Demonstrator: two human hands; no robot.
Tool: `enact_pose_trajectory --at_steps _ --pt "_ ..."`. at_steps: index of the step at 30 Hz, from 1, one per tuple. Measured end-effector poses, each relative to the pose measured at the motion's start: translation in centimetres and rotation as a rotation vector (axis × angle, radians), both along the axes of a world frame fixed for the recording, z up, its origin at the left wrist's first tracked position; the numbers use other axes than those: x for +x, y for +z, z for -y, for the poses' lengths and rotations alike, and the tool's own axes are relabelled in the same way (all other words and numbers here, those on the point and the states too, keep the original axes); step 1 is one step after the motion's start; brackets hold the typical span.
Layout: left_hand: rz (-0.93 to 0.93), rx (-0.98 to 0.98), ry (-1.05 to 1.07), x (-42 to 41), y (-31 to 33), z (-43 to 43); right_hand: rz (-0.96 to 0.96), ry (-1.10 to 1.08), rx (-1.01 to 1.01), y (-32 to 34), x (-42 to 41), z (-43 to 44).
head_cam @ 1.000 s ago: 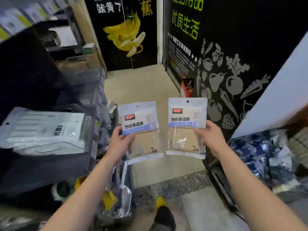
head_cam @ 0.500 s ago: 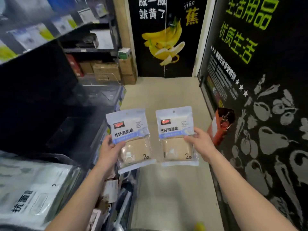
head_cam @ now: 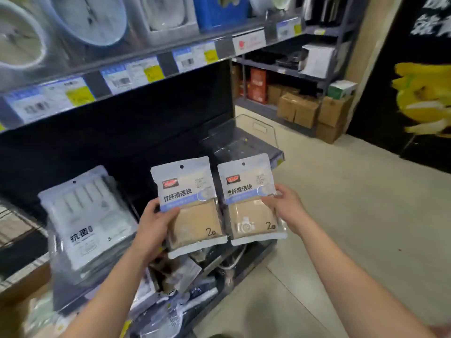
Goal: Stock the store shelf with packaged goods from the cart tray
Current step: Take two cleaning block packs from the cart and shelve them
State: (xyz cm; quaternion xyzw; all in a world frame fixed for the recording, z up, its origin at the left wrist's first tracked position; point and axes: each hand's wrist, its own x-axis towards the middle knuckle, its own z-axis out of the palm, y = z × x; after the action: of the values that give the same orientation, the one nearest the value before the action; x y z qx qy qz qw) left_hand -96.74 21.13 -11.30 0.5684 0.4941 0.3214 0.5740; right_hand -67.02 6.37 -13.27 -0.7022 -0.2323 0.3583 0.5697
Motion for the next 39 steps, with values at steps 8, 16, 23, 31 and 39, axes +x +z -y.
enact_pose_trajectory --at_steps 8,16,23,31,39 --pt "0.020 0.011 0.263 -2.6 0.4 0.5 0.014 0.325 0.022 0.5 -1.1 -11.3" --pt "0.089 -0.022 0.395 -2.7 0.5 -3.3 -0.134 0.493 0.002 1.6 -1.6 -21.2" --pt "0.161 -0.014 0.414 -1.5 1.1 -5.5 -0.089 0.584 -0.065 1.1 -1.3 -26.6" --pt "0.162 0.006 0.515 0.3 0.6 -5.9 -0.005 0.646 -0.120 -1.1 -0.9 -29.7" --pt "0.184 -0.009 0.634 2.2 0.6 -5.7 0.122 0.763 -0.146 -3.0 -1.2 -31.1"
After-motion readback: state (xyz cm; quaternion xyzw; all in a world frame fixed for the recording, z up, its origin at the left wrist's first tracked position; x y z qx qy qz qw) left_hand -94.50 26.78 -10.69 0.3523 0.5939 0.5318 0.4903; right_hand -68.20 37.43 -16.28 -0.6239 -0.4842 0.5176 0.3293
